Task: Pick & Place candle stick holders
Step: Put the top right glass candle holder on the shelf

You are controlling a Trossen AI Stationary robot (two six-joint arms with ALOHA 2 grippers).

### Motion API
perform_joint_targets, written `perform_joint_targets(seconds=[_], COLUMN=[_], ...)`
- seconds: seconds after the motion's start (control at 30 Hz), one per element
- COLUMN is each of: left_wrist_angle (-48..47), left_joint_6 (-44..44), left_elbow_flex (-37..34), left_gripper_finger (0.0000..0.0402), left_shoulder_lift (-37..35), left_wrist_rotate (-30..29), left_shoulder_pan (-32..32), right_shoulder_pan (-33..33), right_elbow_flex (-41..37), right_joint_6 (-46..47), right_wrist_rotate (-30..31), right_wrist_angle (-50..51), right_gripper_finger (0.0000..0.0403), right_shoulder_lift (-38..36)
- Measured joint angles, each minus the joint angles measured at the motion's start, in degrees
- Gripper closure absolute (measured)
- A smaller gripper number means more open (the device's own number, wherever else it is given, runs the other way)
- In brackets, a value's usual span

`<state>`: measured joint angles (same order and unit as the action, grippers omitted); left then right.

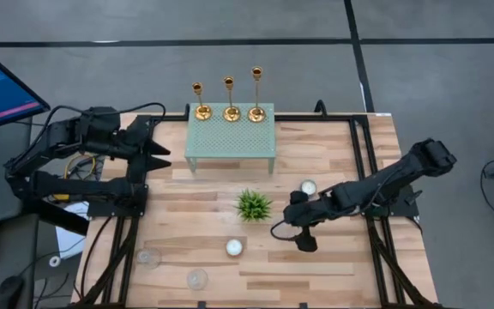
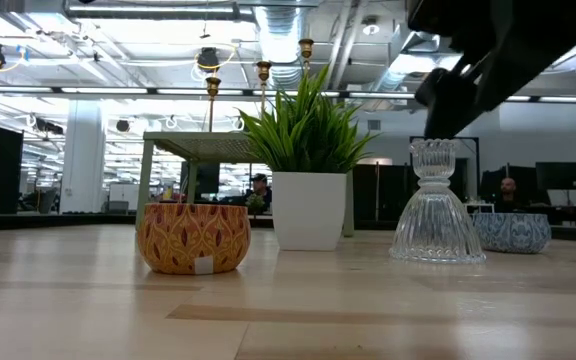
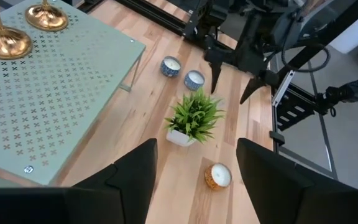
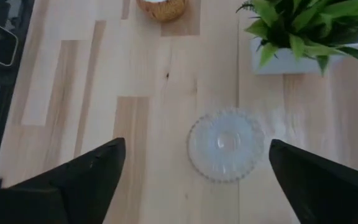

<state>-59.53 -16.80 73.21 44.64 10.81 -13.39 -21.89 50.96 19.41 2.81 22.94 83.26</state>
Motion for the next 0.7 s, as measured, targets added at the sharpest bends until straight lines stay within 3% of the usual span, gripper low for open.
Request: perform_joint_targets(seconds=[0.13, 0.37, 0.7], left_wrist_angle=[0.0, 0.0, 0.0], left_joint_6=[0.39, 0.44, 0.26], left_elbow_flex=[0.0, 0.0, 0.0], left_gripper_finger=[0.0174, 0.0175, 0.0176], left_shoulder_lift=[-0.04, -0.04, -0.02], left_wrist_rotate=[0.0, 0.0, 0.0], left_shoulder_pan=[0.0, 0.0, 0.0], right_shoulder_pan=[0.06, 0.31, 0.97], right_elbow_flex=[-0.04, -0.02, 0.02], right_joint_6=[0.1, 0.14, 0.27], right_wrist_rotate=[0.0, 0.02, 0.51], right_wrist_angle=[-1.59, -6.58, -5.68], right_gripper_finger=[0.0004, 0.0023, 0.0097], right_shoulder_lift=[3.26, 7.27, 7.91])
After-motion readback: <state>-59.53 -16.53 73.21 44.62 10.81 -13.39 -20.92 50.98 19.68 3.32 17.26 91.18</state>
